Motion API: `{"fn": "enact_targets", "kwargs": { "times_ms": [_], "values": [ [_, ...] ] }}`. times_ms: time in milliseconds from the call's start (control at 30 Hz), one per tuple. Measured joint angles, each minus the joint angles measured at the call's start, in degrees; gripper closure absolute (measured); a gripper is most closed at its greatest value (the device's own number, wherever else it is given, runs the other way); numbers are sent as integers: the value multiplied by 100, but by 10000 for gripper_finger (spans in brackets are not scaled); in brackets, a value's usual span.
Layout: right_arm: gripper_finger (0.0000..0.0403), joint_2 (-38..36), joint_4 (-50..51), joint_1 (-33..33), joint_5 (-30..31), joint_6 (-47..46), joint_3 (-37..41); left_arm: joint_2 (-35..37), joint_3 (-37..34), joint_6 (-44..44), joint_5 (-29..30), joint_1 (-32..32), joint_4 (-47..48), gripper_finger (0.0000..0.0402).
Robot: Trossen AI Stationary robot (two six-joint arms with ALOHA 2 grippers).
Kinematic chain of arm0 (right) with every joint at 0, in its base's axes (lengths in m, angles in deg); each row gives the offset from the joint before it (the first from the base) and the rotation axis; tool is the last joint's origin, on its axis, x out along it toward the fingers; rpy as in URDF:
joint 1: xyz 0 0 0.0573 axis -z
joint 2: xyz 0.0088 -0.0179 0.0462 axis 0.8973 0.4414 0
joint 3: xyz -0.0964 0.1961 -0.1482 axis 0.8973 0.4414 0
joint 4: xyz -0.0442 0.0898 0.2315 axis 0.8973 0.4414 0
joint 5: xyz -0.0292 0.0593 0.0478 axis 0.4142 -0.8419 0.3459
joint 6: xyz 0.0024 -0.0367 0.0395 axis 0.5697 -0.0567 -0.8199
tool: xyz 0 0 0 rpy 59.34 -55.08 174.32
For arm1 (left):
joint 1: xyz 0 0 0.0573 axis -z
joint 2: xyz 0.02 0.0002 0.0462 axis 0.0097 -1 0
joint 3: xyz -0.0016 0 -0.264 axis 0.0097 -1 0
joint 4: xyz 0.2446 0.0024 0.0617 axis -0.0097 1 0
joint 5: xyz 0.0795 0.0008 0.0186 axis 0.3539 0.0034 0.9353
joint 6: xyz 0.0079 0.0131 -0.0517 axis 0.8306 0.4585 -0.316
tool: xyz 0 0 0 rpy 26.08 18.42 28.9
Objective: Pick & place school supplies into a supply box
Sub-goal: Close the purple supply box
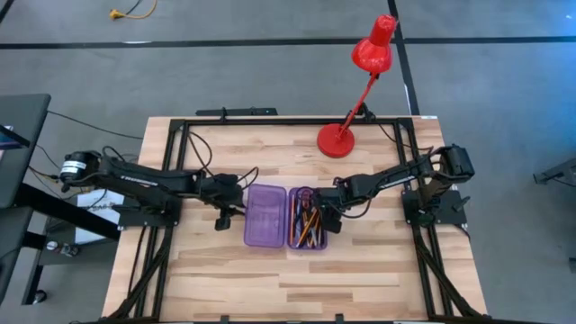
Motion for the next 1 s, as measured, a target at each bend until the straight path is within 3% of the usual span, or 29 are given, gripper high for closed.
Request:
{"fn": "enact_targets", "kwargs": {
  "times_ms": [533, 1000],
  "values": [
    [297, 0, 6, 7, 2, 0, 0, 80, 293, 134, 16, 0, -222, 308],
    [297, 0, -243, 38, -2, 2, 9, 86, 763, 597, 475, -91, -506, 308]
  ]
}}
